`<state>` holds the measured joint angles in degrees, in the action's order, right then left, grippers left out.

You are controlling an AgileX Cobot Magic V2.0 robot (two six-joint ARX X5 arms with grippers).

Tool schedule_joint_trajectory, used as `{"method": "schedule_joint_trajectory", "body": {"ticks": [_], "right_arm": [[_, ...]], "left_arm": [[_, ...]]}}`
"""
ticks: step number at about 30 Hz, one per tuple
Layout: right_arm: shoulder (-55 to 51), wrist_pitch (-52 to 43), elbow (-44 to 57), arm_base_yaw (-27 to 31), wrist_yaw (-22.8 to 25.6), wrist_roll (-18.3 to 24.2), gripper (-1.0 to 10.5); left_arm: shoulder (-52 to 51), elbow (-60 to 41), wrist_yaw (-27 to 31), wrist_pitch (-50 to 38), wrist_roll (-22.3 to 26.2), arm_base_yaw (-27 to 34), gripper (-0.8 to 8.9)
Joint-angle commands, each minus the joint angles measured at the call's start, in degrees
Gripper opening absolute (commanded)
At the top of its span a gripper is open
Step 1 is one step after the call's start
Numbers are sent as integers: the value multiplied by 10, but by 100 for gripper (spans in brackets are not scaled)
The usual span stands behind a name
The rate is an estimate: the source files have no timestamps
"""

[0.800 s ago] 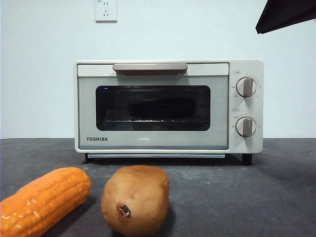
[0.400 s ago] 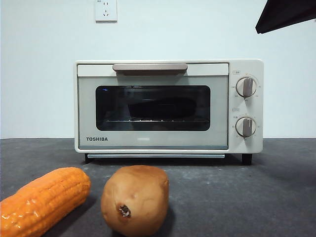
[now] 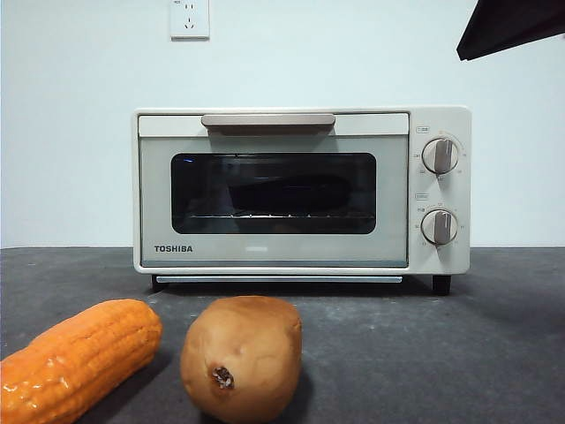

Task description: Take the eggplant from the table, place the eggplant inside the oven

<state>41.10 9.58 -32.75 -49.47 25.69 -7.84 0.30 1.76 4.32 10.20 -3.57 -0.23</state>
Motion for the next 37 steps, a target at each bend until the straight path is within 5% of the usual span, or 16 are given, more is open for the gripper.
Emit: {"method": "schedule_joint_trajectory", "body": {"ticks": [1,9,18,24,37], "right_arm": [[2,-6,-7,-5,3,-7,4],[-61,-2,-5,30,17,92,4],[-172,-94,59,321,-162,99,4],[-239,-104,125,464,-226,90,4],[-356,-95,276,512,-270,67,4]], "left_arm": [[-1,-16,0,0,3,2,4],[-1,-16,0,0,3,2,4],[-1,-16,0,1,3,2,4],[-1,-16,0,1,3,2,4],[-1,-16,0,1,3,2,4]]}}
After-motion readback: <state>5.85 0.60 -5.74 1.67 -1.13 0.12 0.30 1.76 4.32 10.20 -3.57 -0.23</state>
